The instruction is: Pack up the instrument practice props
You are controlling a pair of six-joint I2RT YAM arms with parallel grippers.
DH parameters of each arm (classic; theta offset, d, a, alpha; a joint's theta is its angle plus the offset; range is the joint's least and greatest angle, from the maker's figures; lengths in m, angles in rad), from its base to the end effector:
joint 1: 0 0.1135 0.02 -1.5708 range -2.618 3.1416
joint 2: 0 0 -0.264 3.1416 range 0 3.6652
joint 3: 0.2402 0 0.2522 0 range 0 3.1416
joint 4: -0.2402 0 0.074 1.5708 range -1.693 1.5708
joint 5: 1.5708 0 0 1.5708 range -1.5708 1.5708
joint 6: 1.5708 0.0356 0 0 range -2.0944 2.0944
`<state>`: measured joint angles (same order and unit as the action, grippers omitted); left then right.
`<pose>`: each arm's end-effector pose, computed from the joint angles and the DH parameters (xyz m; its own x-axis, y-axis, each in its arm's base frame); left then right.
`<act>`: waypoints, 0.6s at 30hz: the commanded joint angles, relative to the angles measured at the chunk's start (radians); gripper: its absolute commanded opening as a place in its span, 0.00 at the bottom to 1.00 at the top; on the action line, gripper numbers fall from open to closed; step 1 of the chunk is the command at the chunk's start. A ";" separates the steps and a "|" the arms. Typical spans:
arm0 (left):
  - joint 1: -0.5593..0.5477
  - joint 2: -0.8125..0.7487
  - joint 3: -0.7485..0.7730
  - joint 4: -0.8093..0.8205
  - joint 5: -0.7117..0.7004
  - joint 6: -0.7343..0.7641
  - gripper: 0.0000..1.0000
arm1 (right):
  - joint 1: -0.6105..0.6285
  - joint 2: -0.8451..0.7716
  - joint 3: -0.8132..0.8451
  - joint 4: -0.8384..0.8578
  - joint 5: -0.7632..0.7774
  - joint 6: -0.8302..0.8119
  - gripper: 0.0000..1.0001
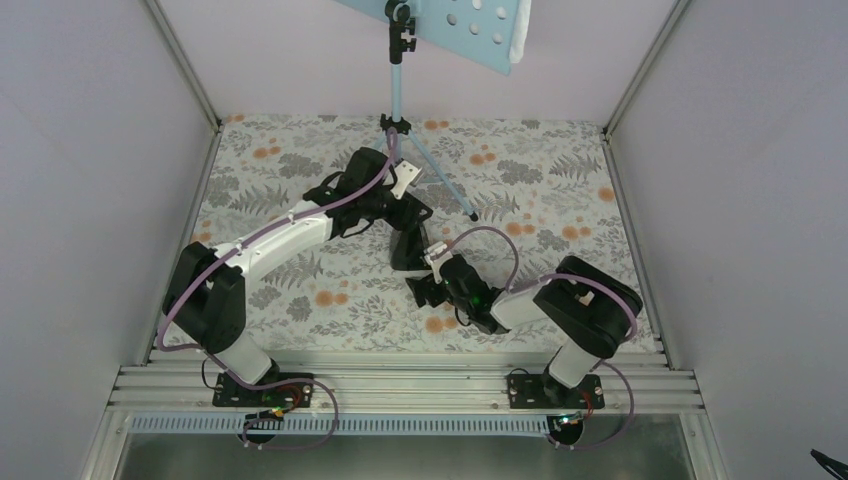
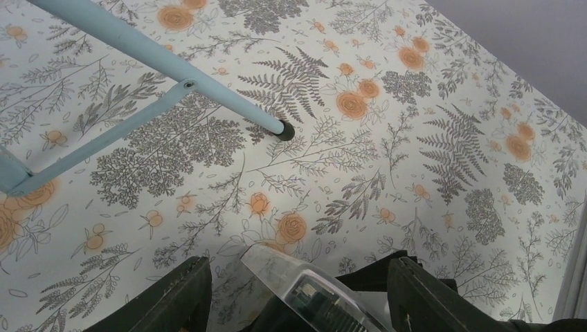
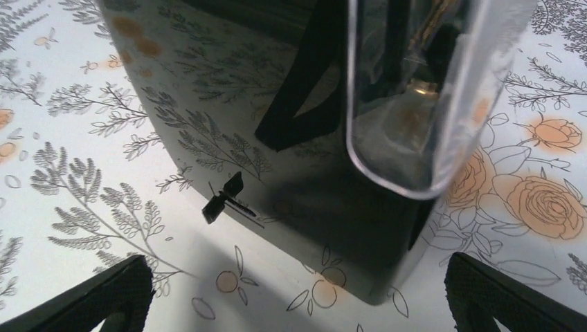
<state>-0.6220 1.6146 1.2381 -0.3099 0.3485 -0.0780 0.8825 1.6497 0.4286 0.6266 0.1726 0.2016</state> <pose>0.2892 -0.2223 0.2749 -0.5729 0.3206 -0.7543 0.7199 0.6369 -0.2760 0.1772 0.2058 0.1060 -0.4828 -0.2765 -0.8309 -0.5856 0.8074 0.0716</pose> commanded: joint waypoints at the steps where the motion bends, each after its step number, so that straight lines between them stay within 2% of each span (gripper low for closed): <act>1: -0.015 0.014 -0.018 -0.045 0.007 -0.012 0.56 | 0.006 0.056 0.036 0.064 0.058 -0.042 1.00; 18: -0.040 0.025 -0.017 -0.050 0.006 -0.006 0.52 | 0.004 0.154 0.125 0.037 0.211 -0.025 1.00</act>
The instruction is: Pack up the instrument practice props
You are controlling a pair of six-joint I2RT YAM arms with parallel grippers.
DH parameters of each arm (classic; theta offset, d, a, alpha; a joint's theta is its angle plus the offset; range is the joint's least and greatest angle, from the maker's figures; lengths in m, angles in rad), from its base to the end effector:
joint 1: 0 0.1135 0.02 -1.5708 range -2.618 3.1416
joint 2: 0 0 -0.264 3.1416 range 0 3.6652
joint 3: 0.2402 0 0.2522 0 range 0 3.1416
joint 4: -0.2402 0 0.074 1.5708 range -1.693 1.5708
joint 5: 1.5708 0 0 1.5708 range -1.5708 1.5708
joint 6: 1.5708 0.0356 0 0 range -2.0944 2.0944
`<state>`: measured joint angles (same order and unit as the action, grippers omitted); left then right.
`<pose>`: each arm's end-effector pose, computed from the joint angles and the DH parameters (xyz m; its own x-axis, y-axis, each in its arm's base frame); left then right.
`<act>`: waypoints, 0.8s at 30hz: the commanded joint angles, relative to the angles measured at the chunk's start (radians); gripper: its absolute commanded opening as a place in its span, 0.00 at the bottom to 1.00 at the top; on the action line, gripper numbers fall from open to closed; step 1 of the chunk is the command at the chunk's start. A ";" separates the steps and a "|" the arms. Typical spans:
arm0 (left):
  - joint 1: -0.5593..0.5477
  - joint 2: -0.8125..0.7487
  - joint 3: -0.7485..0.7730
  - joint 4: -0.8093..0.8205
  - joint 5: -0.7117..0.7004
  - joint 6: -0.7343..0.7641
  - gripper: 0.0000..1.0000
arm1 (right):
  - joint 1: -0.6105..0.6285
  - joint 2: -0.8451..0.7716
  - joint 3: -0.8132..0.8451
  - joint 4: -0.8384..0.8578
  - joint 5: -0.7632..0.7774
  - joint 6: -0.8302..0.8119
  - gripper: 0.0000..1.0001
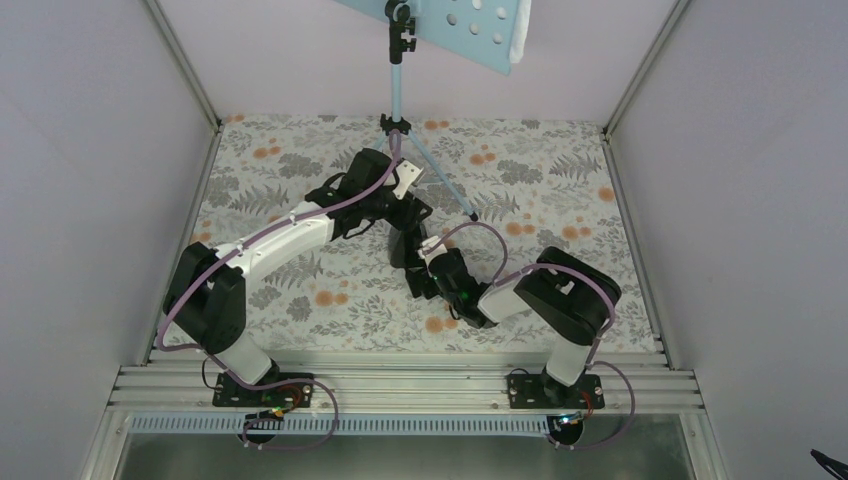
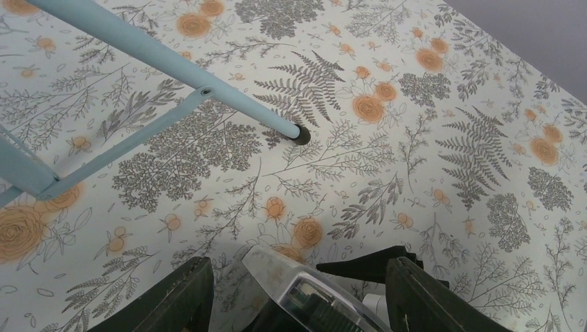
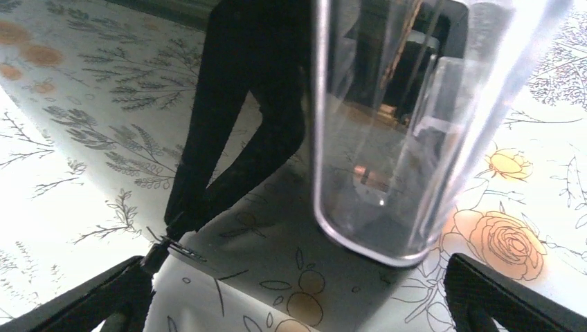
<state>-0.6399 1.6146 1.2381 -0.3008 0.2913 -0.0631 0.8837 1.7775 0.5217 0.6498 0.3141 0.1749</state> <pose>0.2872 -0.2265 0.2752 -0.5491 0.3334 -0.7664 0.7183 0.6570 -0.2288 0.1961 0.2217 0.0961 -0.4557 -0.2945 -0.8400 -0.5026 0.8640 -0.0303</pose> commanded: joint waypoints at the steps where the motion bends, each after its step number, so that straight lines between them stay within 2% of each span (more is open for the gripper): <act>1: -0.023 0.024 -0.017 -0.060 0.063 -0.020 0.52 | 0.004 0.027 0.033 0.010 0.078 0.007 1.00; 5: -0.024 0.024 -0.015 -0.062 0.064 -0.020 0.52 | 0.001 0.029 0.037 -0.003 0.100 0.023 0.97; 11: -0.024 0.022 -0.017 -0.063 0.061 -0.020 0.51 | -0.007 0.016 0.021 0.002 0.108 0.038 0.79; 24: -0.024 0.027 -0.013 -0.067 0.070 -0.018 0.51 | -0.023 -0.036 -0.067 0.117 0.015 -0.006 0.57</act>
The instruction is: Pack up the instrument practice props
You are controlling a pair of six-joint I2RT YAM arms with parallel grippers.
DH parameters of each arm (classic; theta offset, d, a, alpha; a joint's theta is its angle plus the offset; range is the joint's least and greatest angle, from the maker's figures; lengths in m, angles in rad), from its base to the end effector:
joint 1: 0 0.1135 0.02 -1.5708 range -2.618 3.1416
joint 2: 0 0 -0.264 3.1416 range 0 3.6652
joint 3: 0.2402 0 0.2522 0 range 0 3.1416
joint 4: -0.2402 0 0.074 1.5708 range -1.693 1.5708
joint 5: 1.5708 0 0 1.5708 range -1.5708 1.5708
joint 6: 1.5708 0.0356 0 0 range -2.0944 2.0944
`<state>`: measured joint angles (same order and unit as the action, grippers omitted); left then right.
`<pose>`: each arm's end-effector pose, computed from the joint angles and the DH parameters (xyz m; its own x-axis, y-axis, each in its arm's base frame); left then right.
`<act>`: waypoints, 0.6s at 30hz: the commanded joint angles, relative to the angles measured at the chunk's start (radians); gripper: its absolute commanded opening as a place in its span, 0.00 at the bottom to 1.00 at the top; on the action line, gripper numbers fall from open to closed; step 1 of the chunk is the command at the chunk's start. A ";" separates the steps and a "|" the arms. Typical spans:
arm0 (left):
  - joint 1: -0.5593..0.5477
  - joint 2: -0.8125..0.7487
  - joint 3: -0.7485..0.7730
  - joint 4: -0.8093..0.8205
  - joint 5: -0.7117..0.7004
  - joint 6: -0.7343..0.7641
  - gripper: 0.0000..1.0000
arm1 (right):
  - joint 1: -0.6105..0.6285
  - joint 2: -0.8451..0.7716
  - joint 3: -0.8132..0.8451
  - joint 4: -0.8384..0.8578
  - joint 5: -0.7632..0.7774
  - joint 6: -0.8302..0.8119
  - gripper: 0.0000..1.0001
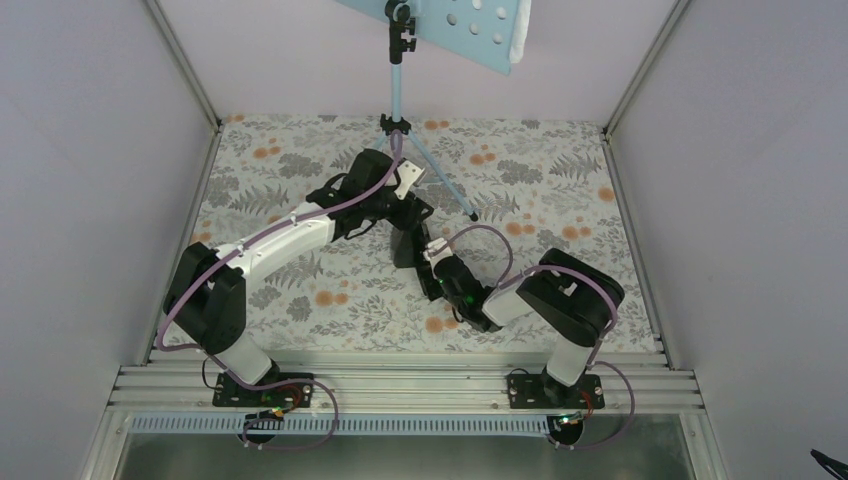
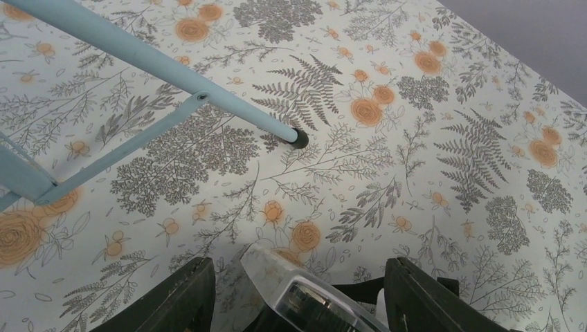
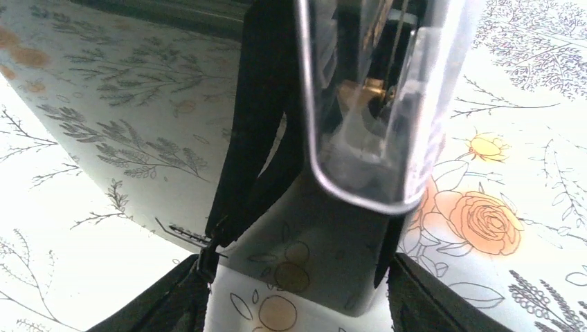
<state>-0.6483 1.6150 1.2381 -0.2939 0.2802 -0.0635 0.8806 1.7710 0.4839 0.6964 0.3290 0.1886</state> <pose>0.2860 -0.2290 0.2756 -0.5423 0.3343 -0.7708 0.7200 0.6577 -0.2213 0.1923 0.2148 0.0939 -0.4531 -0.2701 -0.8496 -0.4825 0.8756 -0.0210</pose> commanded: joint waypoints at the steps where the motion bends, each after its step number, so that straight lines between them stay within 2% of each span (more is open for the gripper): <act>1: -0.016 0.028 -0.013 -0.075 0.081 -0.018 0.51 | -0.019 -0.030 -0.034 0.076 -0.007 -0.026 0.56; 4: -0.016 0.029 -0.013 -0.076 0.083 -0.018 0.51 | -0.020 -0.036 -0.042 0.092 -0.022 -0.038 0.52; 7: -0.016 0.029 -0.015 -0.076 0.083 -0.018 0.50 | -0.019 -0.046 -0.053 0.105 -0.029 -0.045 0.54; 12: -0.016 0.028 -0.013 -0.078 0.076 -0.016 0.52 | -0.019 -0.098 -0.084 0.109 -0.044 -0.042 0.74; 16: -0.016 0.021 -0.015 -0.077 0.064 -0.017 0.62 | -0.020 -0.218 -0.143 0.104 -0.082 -0.021 0.95; 18: -0.016 0.014 -0.015 -0.074 0.056 -0.017 0.68 | -0.021 -0.286 -0.175 0.102 -0.095 -0.004 0.98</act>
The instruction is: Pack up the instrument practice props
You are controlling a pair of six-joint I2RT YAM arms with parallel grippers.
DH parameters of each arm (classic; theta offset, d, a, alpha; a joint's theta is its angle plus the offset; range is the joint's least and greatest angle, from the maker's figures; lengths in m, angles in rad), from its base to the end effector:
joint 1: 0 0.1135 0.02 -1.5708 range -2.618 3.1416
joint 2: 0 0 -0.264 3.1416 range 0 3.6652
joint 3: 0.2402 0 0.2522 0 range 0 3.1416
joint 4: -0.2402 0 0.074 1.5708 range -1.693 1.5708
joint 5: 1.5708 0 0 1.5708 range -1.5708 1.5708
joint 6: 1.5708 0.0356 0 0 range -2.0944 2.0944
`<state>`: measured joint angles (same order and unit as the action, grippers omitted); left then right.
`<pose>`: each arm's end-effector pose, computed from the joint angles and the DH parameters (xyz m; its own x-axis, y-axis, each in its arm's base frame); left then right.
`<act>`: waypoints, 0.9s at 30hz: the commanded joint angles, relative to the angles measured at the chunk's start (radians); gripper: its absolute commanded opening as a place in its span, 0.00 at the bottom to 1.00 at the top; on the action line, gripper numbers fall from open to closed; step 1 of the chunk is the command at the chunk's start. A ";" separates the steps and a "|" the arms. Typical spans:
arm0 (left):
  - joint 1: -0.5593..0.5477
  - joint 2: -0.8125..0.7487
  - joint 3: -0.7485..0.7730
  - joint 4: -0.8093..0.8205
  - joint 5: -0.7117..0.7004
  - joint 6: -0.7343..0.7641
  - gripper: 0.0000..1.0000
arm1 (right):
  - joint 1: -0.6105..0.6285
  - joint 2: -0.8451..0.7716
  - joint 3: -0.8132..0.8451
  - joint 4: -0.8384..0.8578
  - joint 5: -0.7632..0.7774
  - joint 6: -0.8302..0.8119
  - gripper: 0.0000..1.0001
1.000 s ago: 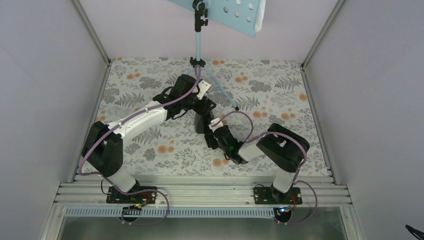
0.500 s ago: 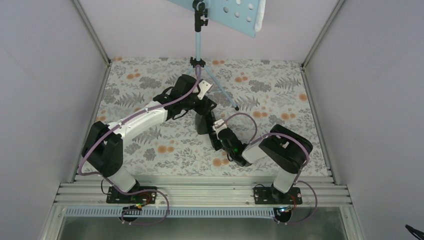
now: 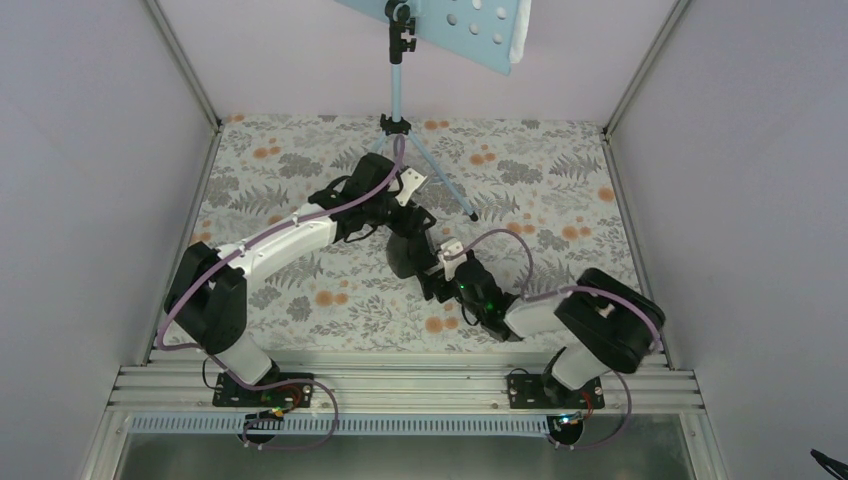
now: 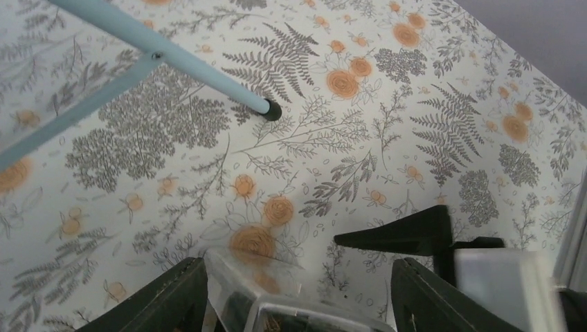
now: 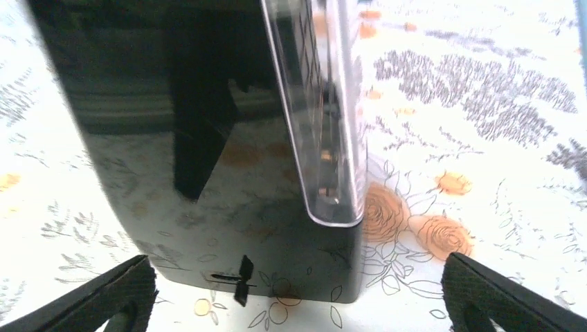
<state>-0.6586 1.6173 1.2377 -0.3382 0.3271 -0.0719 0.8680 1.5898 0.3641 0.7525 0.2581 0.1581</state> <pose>0.2802 -0.2313 0.2713 -0.5742 0.3583 -0.7361 0.7316 0.6282 -0.2649 0.1755 0.1932 0.1178 -0.3839 -0.2177 -0.8973 -0.5372 0.8431 0.0253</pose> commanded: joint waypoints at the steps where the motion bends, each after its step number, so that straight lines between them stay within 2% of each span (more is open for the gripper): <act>1: -0.006 0.006 -0.016 -0.027 0.002 -0.009 0.71 | -0.013 -0.139 -0.074 0.043 -0.032 0.037 0.98; 7: -0.005 -0.087 -0.038 0.016 -0.064 0.001 0.91 | -0.113 -0.332 -0.154 0.023 -0.109 0.123 1.00; 13: 0.016 -0.248 -0.048 0.068 -0.125 0.002 1.00 | -0.289 -0.360 -0.081 -0.115 -0.236 0.228 0.94; 19: 0.053 -0.370 -0.042 0.079 -0.206 0.023 1.00 | -0.380 -0.166 0.128 -0.250 -0.416 0.256 0.87; 23: 0.059 -0.424 -0.079 0.090 -0.306 0.058 1.00 | -0.384 0.017 0.306 -0.356 -0.495 0.229 0.82; 25: 0.061 -0.447 -0.114 0.109 -0.332 0.069 1.00 | -0.378 0.094 0.356 -0.368 -0.579 0.210 0.77; 27: 0.062 -0.463 -0.146 0.126 -0.350 0.074 1.00 | -0.346 0.127 0.374 -0.369 -0.630 0.187 0.77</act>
<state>-0.6022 1.1831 1.1500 -0.2481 0.0612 -0.0353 0.4904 1.6447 0.6937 0.4652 -0.2085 0.3786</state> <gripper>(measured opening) 0.999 0.775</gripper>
